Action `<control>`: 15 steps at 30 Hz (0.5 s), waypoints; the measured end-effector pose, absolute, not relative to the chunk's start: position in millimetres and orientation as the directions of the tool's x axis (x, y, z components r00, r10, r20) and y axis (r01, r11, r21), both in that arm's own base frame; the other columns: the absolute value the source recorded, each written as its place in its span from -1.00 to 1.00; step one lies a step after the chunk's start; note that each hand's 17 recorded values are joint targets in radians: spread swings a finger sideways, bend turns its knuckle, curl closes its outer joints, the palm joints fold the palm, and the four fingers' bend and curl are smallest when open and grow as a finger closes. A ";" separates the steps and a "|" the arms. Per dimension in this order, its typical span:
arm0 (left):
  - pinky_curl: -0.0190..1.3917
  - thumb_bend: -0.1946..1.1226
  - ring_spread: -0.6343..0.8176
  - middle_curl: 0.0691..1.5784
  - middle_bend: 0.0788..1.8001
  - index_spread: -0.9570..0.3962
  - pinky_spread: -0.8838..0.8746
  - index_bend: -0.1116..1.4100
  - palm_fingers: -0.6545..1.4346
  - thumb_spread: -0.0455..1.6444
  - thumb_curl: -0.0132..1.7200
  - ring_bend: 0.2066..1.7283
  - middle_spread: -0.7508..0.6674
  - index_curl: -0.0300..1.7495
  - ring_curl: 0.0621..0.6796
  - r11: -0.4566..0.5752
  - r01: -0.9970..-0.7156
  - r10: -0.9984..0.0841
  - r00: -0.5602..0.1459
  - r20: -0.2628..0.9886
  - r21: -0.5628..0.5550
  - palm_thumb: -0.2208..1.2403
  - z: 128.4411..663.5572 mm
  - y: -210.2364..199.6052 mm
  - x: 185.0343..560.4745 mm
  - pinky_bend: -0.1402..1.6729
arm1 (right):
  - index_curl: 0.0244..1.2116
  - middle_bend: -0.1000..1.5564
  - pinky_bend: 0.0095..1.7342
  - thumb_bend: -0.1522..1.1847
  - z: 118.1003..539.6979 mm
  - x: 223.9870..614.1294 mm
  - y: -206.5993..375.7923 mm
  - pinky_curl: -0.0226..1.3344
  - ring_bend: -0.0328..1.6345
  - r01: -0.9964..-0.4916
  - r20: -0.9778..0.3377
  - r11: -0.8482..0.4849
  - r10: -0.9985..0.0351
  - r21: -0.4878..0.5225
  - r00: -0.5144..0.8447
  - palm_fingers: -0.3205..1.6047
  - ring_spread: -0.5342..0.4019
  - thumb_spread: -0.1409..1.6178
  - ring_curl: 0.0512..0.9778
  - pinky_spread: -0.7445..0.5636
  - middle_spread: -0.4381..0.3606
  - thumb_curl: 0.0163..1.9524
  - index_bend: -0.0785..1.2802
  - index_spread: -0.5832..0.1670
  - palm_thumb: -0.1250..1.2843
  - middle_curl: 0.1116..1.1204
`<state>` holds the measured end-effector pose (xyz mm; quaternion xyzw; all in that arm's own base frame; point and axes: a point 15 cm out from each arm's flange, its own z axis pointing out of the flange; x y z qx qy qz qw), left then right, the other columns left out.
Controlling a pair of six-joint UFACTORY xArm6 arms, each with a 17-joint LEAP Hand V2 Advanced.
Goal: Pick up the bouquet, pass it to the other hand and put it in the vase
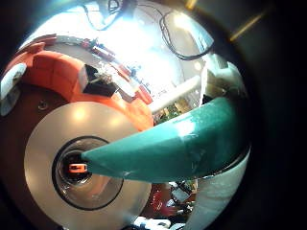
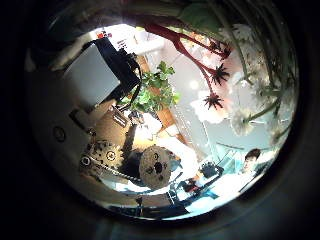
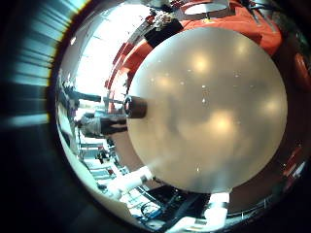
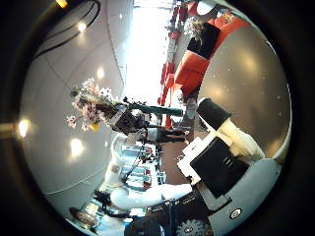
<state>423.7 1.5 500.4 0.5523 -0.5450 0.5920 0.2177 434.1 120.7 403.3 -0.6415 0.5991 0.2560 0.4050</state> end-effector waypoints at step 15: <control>-0.29 -0.78 0.65 -0.25 -0.92 0.50 0.61 -0.82 -0.66 0.04 -0.48 -0.34 0.75 -0.11 -0.49 -0.249 -0.925 -0.331 -0.197 0.923 -0.287 -0.52 419.0 39.8 435.6 -0.51 | -0.42 -0.65 -0.47 -0.81 389.4 429.2 118.9 -0.62 -0.35 -0.981 -0.813 0.042 -0.567 -0.189 0.132 -0.29 0.52 0.25 -0.63 0.88 0.16 -0.42 -0.60 -0.14 0.40 -0.50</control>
